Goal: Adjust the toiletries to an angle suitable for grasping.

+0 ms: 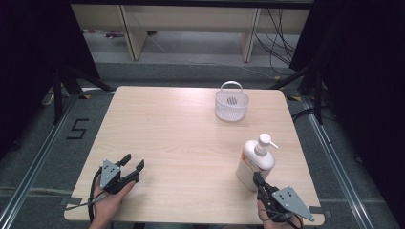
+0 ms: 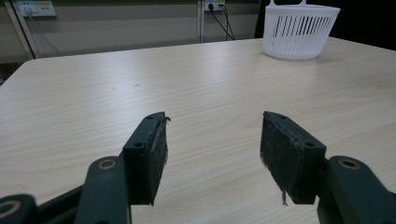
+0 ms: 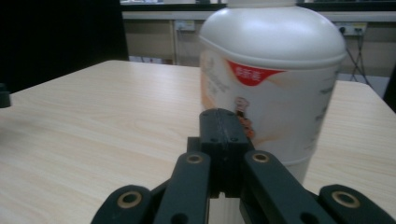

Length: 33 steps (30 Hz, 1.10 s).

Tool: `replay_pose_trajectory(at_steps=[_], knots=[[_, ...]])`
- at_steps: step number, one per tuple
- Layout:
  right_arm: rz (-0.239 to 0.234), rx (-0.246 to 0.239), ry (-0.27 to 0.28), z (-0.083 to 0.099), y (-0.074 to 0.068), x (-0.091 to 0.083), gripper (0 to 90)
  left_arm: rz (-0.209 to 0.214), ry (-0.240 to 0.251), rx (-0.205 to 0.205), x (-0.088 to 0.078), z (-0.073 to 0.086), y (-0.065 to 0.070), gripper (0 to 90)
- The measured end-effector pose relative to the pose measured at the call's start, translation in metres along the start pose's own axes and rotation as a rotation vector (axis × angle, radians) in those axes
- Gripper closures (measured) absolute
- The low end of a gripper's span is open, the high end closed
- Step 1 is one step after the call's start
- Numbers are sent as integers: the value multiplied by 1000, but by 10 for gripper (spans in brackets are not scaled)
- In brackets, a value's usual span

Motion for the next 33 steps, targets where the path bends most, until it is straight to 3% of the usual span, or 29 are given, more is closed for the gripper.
replay_pose_trajectory(at_steps=[3, 4, 6, 10, 13, 14, 18, 20, 23, 25, 26, 28, 31, 32, 33], knots=[[20, 21, 14, 0, 4, 1, 900, 8, 10, 5, 1, 0, 1, 407], [7, 37, 23, 0, 3, 2, 900, 12, 9, 14, 1, 0, 1, 407], [22, 19, 13, -1, 7, 0, 900, 9, 2, 17, 1, 0, 1, 406], [58, 30, 17, -4, 17, -2, 900, 11, 10, 12, 1, 0, 2, 405], [58, 30, 17, -5, 21, -1, 900, 11, 10, 11, 1, 0, 2, 405], [97, 14, -1, -5, 28, -2, 900, 11, 11, 12, 1, 0, 2, 405], [125, 24, 14, -7, 38, -1, 900, 9, 8, 14, 1, 0, 2, 405], [115, 34, 10, -7, 38, 0, 900, 6, 10, 14, 1, 0, 2, 405], [147, 21, 10, -8, 43, 0, 900, 4, 12, 15, 1, 0, 2, 404], [147, 15, -2, -8, 45, 0, 900, 8, 14, 13, 1, 0, 3, 404], [154, 46, -10, -8, 44, 0, 900, 9, 14, 13, 1, 0, 3, 404], [154, 24, 11, -9, 47, 1, 900, 4, 0, 17, 0, 0, 3, 403], [145, 40, -5, -8, 45, 0, 899, 9, 15, 11, 1, -1, 3, 403], [143, 28, 7, -9, 45, -1, 876, 7, 14, 10, 1, 0, 3, 403], [133, 54, 20, -11, 42, -2, 837, 8, 13, 12, 1, 0, 3, 403]])
Point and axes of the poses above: each handheld gripper's, and its own axes: x roughly forward along the jaws, z roughly out of its underside, y roughly to its right, the point moved 7 cm from there along x, roughly forward along the jaws, and after that the axes turned 4 degrees about -z, right-handed, at the moved point
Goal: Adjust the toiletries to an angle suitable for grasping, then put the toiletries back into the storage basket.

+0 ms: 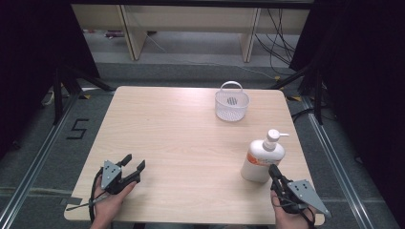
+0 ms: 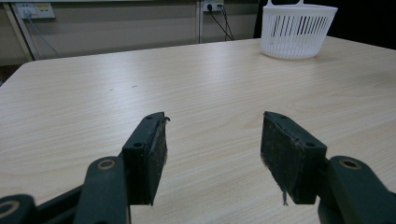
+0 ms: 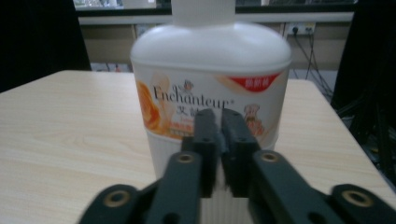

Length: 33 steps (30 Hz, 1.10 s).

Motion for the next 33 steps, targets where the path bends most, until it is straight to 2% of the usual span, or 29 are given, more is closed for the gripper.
replay_pose_trajectory(at_steps=[3, 6, 7, 9, 10, 11, 12, 14, 15, 16, 17, 18, 19, 21, 23, 27, 29, 32, 33], knots=[[37, -33, 54, -11, -3, -8, 689, -5, -16, 3, 0, 0, 0, 403], [36, -39, 103, -23, -7, -12, 564, -2, -17, 4, 1, 0, 1, 403], [64, -83, 118, -29, -6, -11, 498, 3, -6, -1, 2, 0, 1, 403], [80, -71, 117, -30, -8, -11, 472, 3, -8, -2, 2, 0, 1, 403], [92, -103, 134, -34, -6, -11, 443, 2, -8, -3, 2, 0, 1, 403], [100, -88, 129, -35, -8, -10, 423, 2, -7, -7, 3, 0, 1, 402], [105, -111, 138, -37, -7, -7, 403, 2, -8, -8, 3, 0, 1, 402], [96, -90, 130, -37, -8, -4, 376, 0, -9, -9, 3, 0, 0, 402], [113, -125, 142, -39, -5, -2, 370, 1, -8, -9, 3, 0, 0, 402], [110, -97, 144, -38, -6, -1, 364, 0, -8, -10, 2, 0, 0, 402], [123, -110, 144, -37, -5, 0, 364, 1, -6, -10, 3, 0, 0, 402], [110, -85, 129, -35, -7, 0, 363, -3, -17, -7, 1, 0, 0, 402], [110, -102, 150, -35, -5, 1, 364, -6, -17, -15, 1, 0, 0, 402], [120, -95, 146, -35, -5, -1, 371, -7, -14, -16, 1, 0, 1, 402], [114, -117, 153, -36, -4, -2, 416, -5, -10, -12, 0, 0, 1, 400], [76, -97, 161, -37, -6, 1, 463, -9, -8, -18, -1, 0, 1, 400], [83, -99, 165, -39, -7, 1, 485, -8, -7, -10, 0, 0, 1, 400], [90, -71, 159, -40, -9, -1, 488, -9, -7, -12, 0, 0, 1, 401], [92, -101, 164, -42, -7, 0, 488, -9, -7, -16, -1, 0, 1, 400]])
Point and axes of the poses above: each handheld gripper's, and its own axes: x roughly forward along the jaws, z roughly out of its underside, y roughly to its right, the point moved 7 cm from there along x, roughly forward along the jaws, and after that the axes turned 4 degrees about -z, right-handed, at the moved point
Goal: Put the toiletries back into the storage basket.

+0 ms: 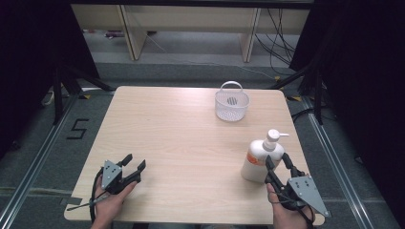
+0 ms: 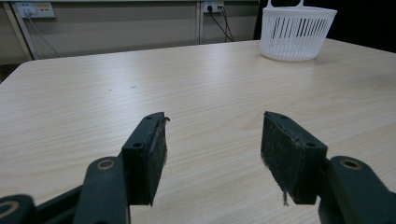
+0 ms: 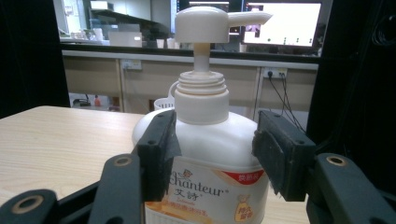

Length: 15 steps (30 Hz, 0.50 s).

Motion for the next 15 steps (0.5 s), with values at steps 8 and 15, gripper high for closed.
replay_pose_trajectory(at_steps=[8, 15], knots=[[12, 7, 10, -9, -3, 0, 563, 7, -10, 4, 1, 0, 1, 401], [43, -14, 18, -20, -3, 10, 554, 6, 0, 8, 0, 0, 1, 400]])
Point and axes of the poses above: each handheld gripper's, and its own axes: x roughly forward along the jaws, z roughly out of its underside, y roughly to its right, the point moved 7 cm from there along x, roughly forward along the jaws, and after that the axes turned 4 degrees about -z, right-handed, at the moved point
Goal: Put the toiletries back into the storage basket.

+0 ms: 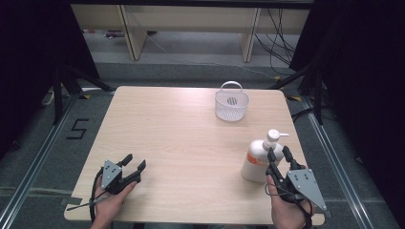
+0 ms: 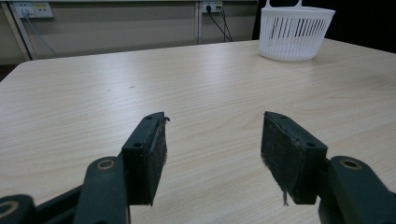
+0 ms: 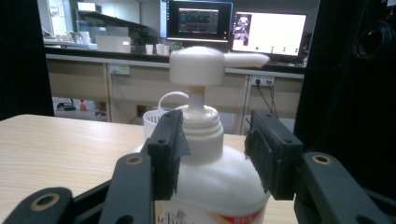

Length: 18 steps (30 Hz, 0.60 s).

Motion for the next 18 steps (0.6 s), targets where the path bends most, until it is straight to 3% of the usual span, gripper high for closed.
replay_pose_trajectory(at_steps=[14, 18], knots=[[12, 20, -28, -15, -9, 21, 521, 0, -2, -7, 0, 0, 0, 401], [22, 2, -30, -16, -10, 26, 511, 0, -2, -6, 0, 0, 0, 400]])
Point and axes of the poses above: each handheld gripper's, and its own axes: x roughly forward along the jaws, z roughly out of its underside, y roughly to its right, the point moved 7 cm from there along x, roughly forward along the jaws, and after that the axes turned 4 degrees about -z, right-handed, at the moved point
